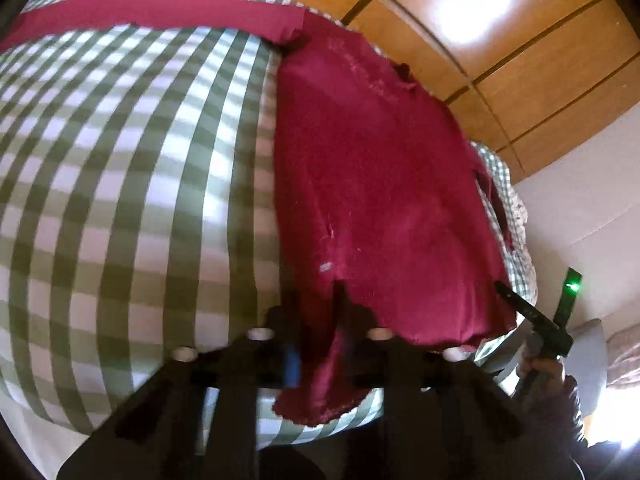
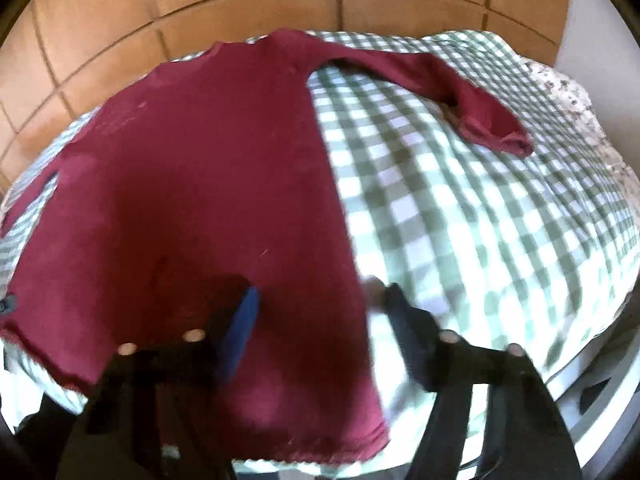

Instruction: Fold small clothes

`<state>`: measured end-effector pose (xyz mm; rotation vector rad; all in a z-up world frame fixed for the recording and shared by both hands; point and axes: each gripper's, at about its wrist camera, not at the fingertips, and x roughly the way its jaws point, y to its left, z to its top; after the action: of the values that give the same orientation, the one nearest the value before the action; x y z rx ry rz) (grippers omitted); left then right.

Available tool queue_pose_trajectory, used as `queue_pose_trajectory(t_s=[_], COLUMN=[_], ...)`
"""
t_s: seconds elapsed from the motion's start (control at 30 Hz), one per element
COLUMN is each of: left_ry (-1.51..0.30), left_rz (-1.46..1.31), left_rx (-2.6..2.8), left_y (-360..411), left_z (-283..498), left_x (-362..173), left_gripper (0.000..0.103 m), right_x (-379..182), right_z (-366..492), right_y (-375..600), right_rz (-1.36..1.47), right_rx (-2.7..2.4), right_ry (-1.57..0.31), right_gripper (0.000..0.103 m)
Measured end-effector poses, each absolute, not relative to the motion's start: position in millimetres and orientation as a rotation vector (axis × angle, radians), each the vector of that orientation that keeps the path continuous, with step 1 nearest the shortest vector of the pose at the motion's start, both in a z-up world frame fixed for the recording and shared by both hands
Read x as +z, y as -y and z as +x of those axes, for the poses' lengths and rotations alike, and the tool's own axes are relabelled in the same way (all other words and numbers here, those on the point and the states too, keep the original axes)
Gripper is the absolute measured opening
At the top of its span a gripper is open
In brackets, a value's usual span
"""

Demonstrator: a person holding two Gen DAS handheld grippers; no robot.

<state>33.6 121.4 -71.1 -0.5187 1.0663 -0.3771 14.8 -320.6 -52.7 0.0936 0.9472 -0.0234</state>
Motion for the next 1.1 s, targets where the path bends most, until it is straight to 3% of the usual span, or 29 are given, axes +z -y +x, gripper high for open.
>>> queue_pose_trajectory(t_s=[0.1, 0.27, 0.5, 0.6, 0.63, 0.67, 0.7, 0.73, 1.1], left_ry=[-1.050, -1.061, -1.091, -1.033, -0.996, -0.962, -0.919, -0.905, -0.903], left_rz=[-0.516, -0.487, -0.375, -0.313, -0.298, -0.290, -0.283, -0.280, -0.103], left_rx=[-0.360, -0.330, -0.294, -0.258, -0.238, -0.219, -0.207, -0.208, -0.226], left_y=[-126.1, -131.4, -127.0, -127.8, -128.4, -128.7, -127.0, -124.6, -42.7], left_z=[30.0, 17.7, 15.7, 22.0, 25.1, 27.9, 34.7, 39.3, 115.4], left_x=[-67.0, -64.4, -64.0, -44.7, -36.6, -30.1, -21.8, -18.8, -33.0], left_gripper=[0.008, 0.007, 0.008, 0.034, 0.050, 0.060, 0.062, 0.062, 0.062], right_x=[-47.0, -30.0, -53.2, -51.1, -48.2, -44.6, -42.5, -38.7, -21.1], right_z=[11.6, -4.0, -1.8, 4.0, 5.2, 6.3, 8.5, 11.3, 92.8], right_y=[305.8, 320.6, 327.0, 334.9, 339.4, 345.2, 350.4, 358.8, 443.9], right_rz=[0.032, 0.082, 0.097, 0.128, 0.144, 0.158, 0.168, 0.189, 0.200], right_rx=[0.022, 0.043, 0.022, 0.025, 0.018, -0.003, -0.027, -0.058, -0.404], right_ry=[-0.953, -0.925, -0.996, -1.005, -0.997, -0.981, -0.967, -0.945, -0.800], right_gripper=[0.008, 0.007, 0.008, 0.016, 0.020, 0.033, 0.046, 0.049, 0.055])
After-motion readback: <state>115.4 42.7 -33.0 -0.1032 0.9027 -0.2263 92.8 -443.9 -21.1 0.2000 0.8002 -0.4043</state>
